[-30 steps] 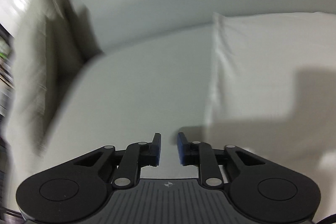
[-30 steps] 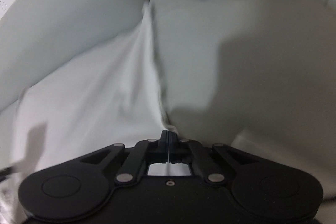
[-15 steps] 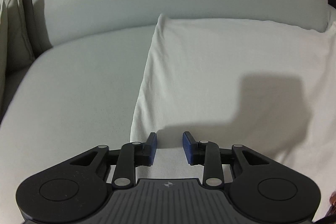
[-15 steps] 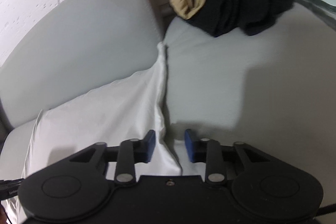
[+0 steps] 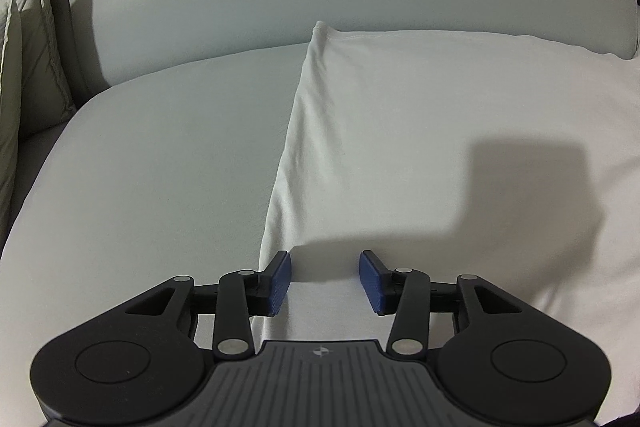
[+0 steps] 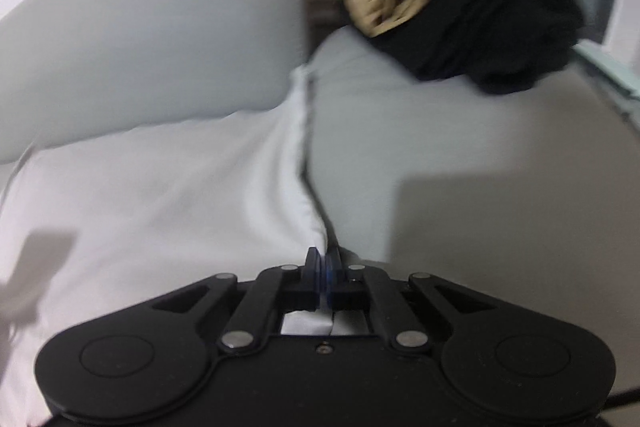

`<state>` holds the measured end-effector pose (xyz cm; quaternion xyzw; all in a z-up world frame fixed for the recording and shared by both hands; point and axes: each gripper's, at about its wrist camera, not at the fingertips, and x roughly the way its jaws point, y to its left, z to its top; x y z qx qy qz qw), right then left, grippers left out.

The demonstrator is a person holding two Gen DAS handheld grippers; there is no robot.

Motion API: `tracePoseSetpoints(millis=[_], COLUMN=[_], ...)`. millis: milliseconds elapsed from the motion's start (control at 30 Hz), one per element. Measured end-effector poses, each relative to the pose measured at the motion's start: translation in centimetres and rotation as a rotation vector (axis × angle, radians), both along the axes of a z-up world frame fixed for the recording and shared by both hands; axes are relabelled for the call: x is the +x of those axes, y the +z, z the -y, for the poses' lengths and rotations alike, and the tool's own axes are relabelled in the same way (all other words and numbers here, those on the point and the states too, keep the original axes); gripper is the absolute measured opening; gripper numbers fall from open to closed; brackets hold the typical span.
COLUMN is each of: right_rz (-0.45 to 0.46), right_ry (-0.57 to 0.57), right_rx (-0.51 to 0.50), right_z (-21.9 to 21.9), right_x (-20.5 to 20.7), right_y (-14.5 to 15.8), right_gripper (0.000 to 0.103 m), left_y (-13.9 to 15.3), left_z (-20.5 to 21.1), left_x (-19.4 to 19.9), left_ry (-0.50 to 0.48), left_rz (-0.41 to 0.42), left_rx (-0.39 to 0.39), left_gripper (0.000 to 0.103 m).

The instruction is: Fold clothes

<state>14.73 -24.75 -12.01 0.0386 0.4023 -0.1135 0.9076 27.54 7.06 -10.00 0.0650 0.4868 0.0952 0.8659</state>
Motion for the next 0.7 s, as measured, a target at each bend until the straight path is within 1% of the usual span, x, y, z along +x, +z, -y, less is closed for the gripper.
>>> tracePoseSetpoints(millis=[67, 167, 200, 233, 300, 333, 367, 400, 467, 500, 533, 567, 633, 700], right_rz=[-0.009, -0.033, -0.037, -0.038, 0.006, 0.033, 0.060, 0.104, 0.186, 0.212, 0.219, 0.203, 0.145, 0.064], right_ry=[-0.026, -0.019, -0.017, -0.018, -0.033, -0.041, -0.050, -0.048, -0.015, 0.004, 0.028, 0.050, 0.080, 0.115], right_rx=[-0.030, -0.090, -0.096, -0.087, 0.010, 0.067, 0.123, 0.177, 0.260, 0.296, 0.336, 0.389, 0.512, 0.568], right_z=[0.0, -0.9, -1.1, -1.1, -0.2, 0.3, 0.8, 1.2, 1.0, 0.7, 0.2, -0.3, -1.4, -2.9], right_x=[-0.1, 0.3, 0.4, 0.4, -0.3, -0.7, -1.2, -1.9, -3.4, -3.8, -3.9, -3.6, -2.4, -1.3], right_y=[0.2, -0.3, -0.1, 0.0, 1.1, 1.8, 2.5, 3.4, 4.9, 5.2, 5.2, 4.6, 2.8, 0.7], right_gripper=[0.001, 0.001, 0.001, 0.002, 0.007, 0.017, 0.031, 0.035, 0.035, 0.035, 0.030, 0.026, 0.026, 0.026], left_y=[0.0, 0.0, 0.2, 0.5, 1.8, 2.8, 3.8, 4.7, 5.9, 5.9, 5.8, 5.2, 3.4, 1.5], left_z=[0.1, 0.2, 0.2, 0.2, 0.2, 0.2, 0.3, 0.5, 1.1, 1.5, 1.9, 2.4, 3.4, 4.0], left_x=[0.0, -0.1, -0.2, -0.3, -0.8, -1.4, -2.0, -2.6, -3.4, -3.5, -3.5, -3.3, -2.7, -2.2], left_ry=[-0.005, -0.013, -0.011, -0.001, 0.013, 0.001, -0.024, -0.055, -0.122, -0.159, -0.192, -0.213, -0.224, -0.223], left_rz=[0.001, 0.005, 0.006, 0.007, 0.028, 0.061, 0.097, 0.127, 0.177, 0.174, 0.166, 0.141, 0.076, 0.030], left_rx=[0.011, 0.031, 0.038, 0.047, 0.053, 0.032, 0.001, -0.034, -0.121, -0.174, -0.225, -0.264, -0.306, -0.325], left_gripper=[0.045, 0.046, 0.046, 0.044, 0.038, 0.038, 0.038, 0.038, 0.038, 0.039, 0.039, 0.039, 0.038, 0.038])
